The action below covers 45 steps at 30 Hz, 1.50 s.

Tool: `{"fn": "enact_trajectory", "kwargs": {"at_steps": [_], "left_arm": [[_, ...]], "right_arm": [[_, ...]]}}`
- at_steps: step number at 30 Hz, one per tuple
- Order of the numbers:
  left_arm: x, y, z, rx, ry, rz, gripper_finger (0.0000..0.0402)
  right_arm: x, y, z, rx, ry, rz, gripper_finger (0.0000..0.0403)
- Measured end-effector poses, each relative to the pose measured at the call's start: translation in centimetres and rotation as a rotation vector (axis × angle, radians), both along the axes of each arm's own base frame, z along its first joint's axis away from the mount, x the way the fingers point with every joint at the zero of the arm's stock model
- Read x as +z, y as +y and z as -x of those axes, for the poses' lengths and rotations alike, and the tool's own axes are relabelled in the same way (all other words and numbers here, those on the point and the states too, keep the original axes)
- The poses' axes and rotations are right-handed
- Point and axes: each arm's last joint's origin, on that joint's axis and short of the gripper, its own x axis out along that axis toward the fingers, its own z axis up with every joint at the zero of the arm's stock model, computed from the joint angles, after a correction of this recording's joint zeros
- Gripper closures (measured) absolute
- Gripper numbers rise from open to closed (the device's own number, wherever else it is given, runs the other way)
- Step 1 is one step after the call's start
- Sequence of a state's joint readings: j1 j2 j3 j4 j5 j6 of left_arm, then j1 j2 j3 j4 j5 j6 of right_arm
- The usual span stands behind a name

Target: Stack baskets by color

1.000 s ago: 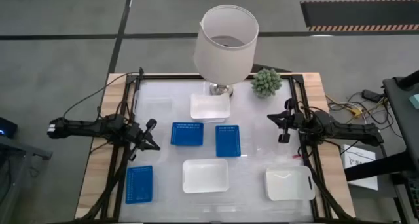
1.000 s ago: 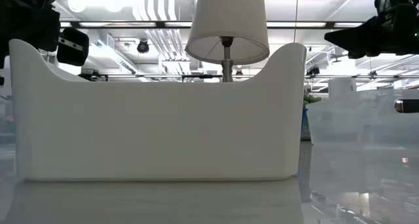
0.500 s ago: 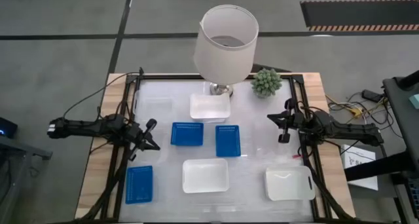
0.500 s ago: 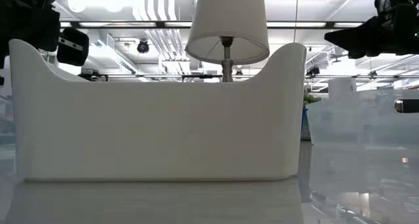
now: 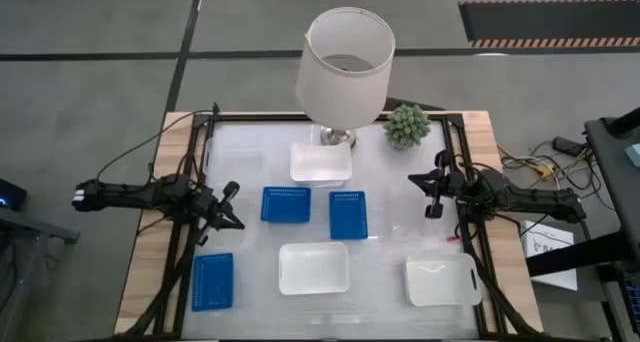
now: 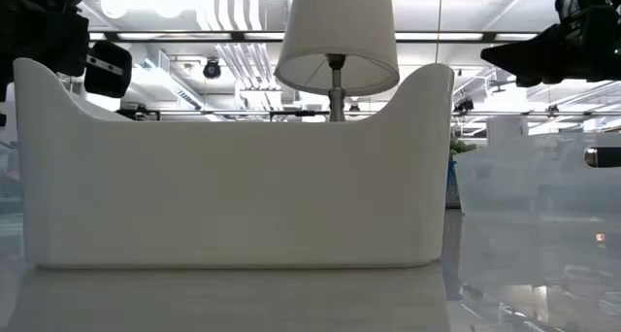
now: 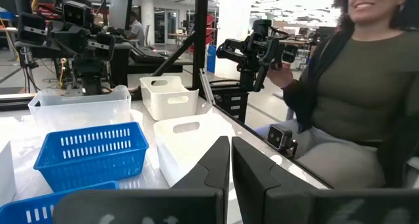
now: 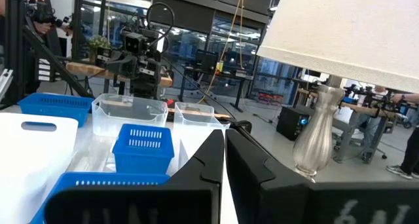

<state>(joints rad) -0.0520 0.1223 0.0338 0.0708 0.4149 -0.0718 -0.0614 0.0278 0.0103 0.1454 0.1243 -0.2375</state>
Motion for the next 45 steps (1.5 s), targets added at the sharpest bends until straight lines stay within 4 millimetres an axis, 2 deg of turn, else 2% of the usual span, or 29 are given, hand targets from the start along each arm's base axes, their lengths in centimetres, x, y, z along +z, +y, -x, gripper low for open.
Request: {"fn": "enact_trajectory", "kwargs": {"at_steps": [10, 16, 20, 25, 30, 45], "left_arm": [[0.5, 0.0, 0.0, 0.004, -0.054, -0.004, 0.0402], [2.9, 0.0, 0.4, 0.006, -0.314, 0.010, 0.0402], [4.2, 0.1, 0.9, 0.006, -0.467, 0.021, 0.0402], [5.7, 0.1, 1.8, 0.006, -0.650, 0.031, 0.0402], [6.6, 0.2, 2.5, 0.011, -0.764, 0.045, 0.0402], [7.4, 0.4, 2.9, 0.076, -0.853, 0.103, 0.0402]], "right_arm": [[0.0, 0.0, 0.0, 0.004, -0.006, -0.031, 0.0394], [0.0, 0.0, 0.0, 0.056, -0.093, -0.485, 0.0394], [0.0, 0.0, 0.0, 0.072, -0.119, -0.618, 0.0394], [0.0, 0.0, 0.0, 0.072, -0.119, -0.614, 0.0394], [0.1, 0.0, 0.0, 0.079, -0.131, -0.616, 0.0394], [3.0, 0.4, 0.8, 0.216, -0.370, -0.346, 0.0394]]}}
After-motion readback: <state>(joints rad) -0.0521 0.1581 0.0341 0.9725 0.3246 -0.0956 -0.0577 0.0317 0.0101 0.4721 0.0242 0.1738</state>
